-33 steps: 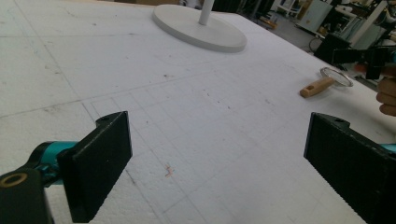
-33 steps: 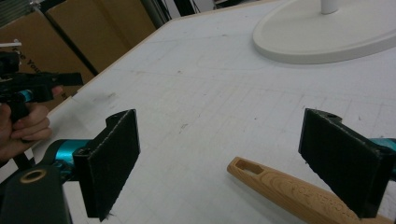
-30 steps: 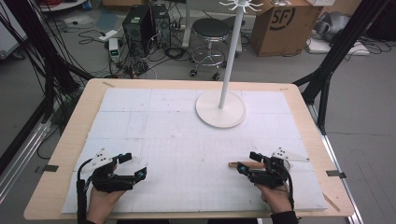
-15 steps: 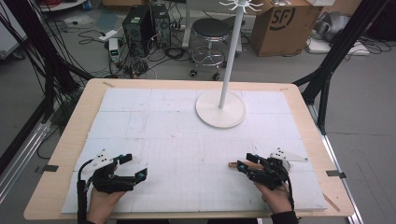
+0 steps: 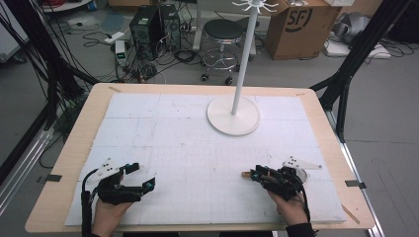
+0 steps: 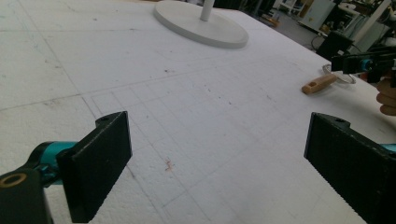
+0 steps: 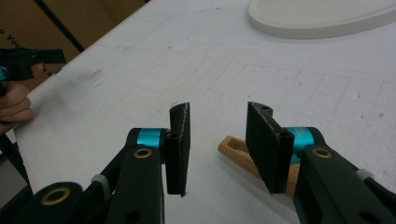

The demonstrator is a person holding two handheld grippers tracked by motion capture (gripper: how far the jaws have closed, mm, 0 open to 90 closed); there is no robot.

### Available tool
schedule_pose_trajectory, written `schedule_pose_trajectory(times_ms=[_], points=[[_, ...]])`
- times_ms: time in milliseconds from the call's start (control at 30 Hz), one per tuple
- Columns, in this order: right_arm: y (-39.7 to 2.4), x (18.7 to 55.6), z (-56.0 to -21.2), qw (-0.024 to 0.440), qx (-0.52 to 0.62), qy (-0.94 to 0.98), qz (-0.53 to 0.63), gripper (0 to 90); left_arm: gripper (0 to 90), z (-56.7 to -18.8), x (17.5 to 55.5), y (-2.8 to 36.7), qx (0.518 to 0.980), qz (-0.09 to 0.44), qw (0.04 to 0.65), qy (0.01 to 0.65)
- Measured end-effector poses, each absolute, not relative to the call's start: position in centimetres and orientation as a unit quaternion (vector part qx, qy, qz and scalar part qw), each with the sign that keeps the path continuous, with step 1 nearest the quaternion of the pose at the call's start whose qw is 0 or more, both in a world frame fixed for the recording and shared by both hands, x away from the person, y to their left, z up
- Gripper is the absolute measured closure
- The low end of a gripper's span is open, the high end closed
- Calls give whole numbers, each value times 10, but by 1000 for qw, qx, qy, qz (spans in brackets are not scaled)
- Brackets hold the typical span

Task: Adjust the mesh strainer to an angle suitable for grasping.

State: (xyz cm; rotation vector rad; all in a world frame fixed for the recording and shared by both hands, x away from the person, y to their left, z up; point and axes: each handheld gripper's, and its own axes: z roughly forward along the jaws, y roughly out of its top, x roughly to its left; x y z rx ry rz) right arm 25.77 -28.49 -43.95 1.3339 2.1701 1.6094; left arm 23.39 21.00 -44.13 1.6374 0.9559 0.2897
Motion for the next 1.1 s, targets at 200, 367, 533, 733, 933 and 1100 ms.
schedule_pose_trajectory(times_ms=[200, 367, 533, 733, 933, 1100], points=[[-284, 259, -441, 58, 440, 724, 528, 661, 81, -442, 234, 210, 701, 123, 570, 410], [-284, 260, -442, 57, 445, 726, 522, 744, 79, -441, 232, 210, 699, 125, 573, 409], [-285, 264, -447, 27, 452, 734, 506, 852, 71, -441, 232, 211, 698, 127, 572, 411], [-283, 267, -453, 3, 454, 747, 485, 893, 71, -441, 232, 211, 699, 129, 571, 412], [-280, 270, -457, -14, 454, 760, 465, 893, 66, -442, 231, 210, 699, 130, 569, 413], [-280, 273, -459, -20, 471, 760, 448, 893, 66, -442, 231, 210, 698, 132, 571, 412]])
